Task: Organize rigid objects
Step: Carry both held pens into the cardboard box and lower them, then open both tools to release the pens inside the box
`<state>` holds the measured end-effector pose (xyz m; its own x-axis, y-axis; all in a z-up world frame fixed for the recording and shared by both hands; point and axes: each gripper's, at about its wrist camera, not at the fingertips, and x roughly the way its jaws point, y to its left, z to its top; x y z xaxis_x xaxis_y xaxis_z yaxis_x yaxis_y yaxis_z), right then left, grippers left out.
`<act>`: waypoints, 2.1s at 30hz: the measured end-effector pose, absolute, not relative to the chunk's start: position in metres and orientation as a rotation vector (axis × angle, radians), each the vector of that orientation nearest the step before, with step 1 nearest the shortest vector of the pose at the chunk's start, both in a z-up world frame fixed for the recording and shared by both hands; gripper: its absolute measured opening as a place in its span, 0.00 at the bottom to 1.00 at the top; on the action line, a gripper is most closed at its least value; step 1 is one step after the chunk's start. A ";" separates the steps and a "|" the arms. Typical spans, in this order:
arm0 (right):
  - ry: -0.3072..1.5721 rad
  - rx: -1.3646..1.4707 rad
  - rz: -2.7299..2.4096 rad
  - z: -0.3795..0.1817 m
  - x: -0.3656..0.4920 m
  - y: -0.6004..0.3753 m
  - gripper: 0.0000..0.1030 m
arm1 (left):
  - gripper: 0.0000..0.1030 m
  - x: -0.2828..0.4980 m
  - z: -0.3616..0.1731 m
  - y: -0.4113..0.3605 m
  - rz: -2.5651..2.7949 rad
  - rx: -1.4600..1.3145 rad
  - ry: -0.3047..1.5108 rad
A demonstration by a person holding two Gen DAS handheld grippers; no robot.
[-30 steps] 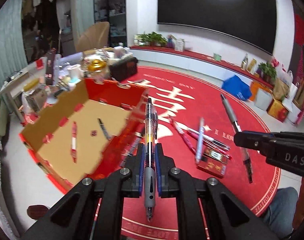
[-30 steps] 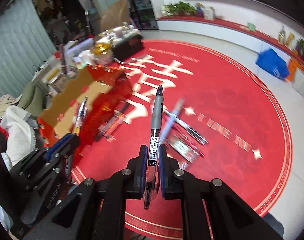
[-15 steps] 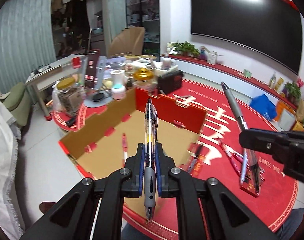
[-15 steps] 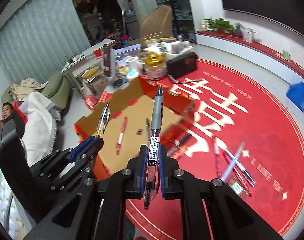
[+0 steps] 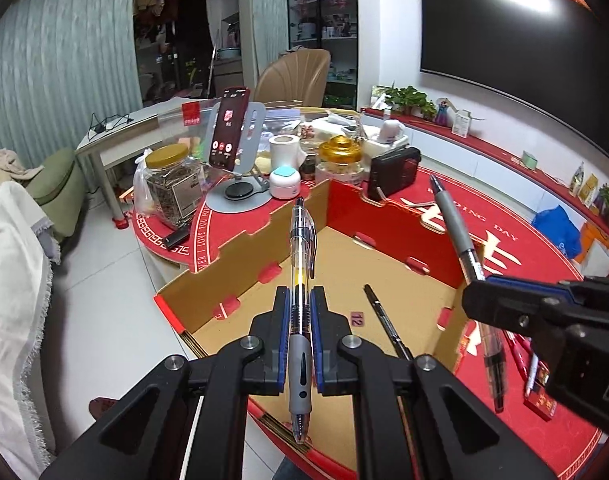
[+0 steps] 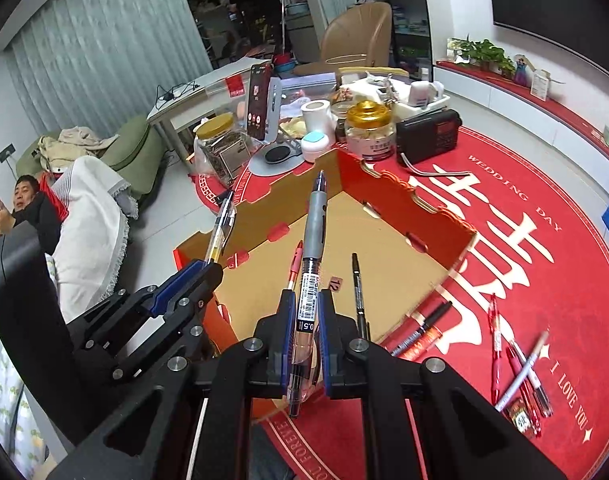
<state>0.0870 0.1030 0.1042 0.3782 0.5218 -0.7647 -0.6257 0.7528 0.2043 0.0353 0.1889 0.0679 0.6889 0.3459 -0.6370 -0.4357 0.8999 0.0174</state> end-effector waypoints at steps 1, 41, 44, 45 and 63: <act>0.929 -0.130 0.736 0.103 0.089 0.106 0.12 | 0.10 0.036 0.067 0.192 0.442 -0.148 0.683; 1.043 -0.183 0.671 0.046 0.136 0.142 0.12 | 0.10 0.087 0.017 0.221 0.443 -0.191 0.802; 1.055 -0.179 0.667 0.042 0.139 0.143 0.12 | 0.10 0.089 0.013 0.220 0.440 -0.187 0.814; 1.058 -0.181 0.665 0.041 0.140 0.144 0.12 | 0.10 0.091 0.011 0.220 0.438 -0.184 0.823; 1.124 -0.201 0.625 0.019 0.154 0.140 0.39 | 0.93 0.093 -0.001 0.225 0.476 -0.164 0.890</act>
